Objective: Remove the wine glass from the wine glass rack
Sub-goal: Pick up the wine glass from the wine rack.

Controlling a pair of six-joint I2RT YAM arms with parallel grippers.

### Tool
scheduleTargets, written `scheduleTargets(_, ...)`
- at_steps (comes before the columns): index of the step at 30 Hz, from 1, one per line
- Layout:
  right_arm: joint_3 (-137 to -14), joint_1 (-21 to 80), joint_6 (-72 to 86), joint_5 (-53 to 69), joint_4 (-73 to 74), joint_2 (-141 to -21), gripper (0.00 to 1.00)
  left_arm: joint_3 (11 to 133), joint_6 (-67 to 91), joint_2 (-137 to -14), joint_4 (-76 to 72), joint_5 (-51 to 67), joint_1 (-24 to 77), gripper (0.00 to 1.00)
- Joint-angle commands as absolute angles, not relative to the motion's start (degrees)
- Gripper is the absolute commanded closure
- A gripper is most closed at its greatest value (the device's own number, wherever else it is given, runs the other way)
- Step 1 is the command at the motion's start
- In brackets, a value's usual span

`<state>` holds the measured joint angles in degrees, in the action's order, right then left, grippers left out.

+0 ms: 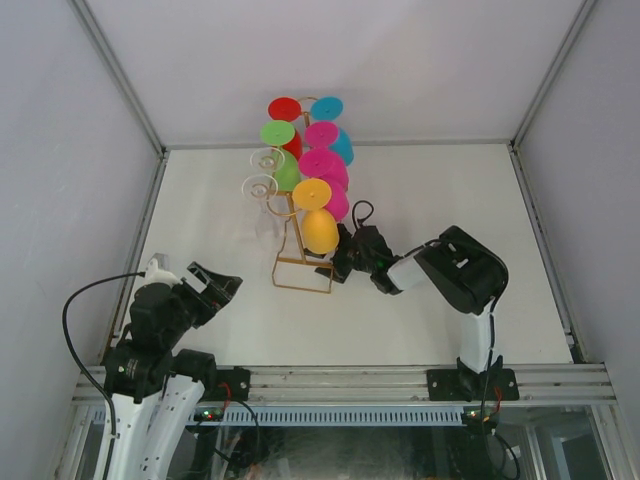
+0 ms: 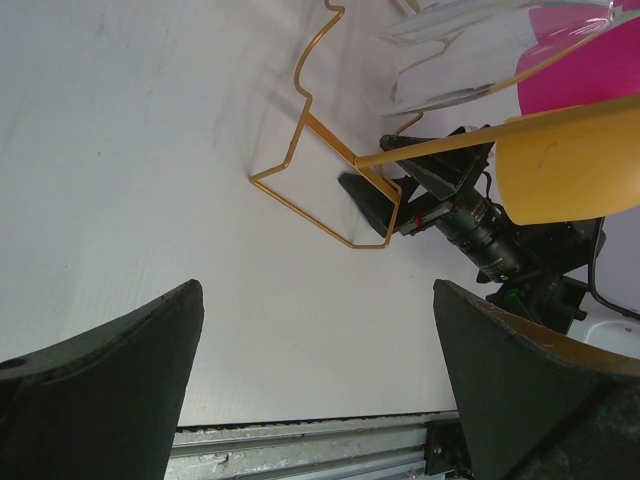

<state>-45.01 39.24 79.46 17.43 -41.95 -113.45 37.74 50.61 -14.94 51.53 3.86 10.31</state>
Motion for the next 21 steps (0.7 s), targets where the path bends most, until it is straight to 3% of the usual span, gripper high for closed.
scheduleTargets(1,-45.2,39.6,74.2,15.9,-34.9,-110.7,0.17,41.0,50.8,-14.5,50.1,4.1,10.0,0.00)
scheduleTargets(6,-44.3,39.5,68.2,10.3,-25.8,-105.6,0.13,42.1,50.8,-13.8,51.9,2.4,9.9,0.00)
scheduleTargets(15,-35.0,37.8,67.5,8.8,-28.4,-98.2,0.12,43.6,50.3,-13.7,53.0,1.7,10.0,0.00)
scheduleTargets(21,-28.1,33.1,64.9,6.1,-18.8,-82.2,0.11,45.8,47.7,-14.3,55.4,-1.1,10.0,0.00)
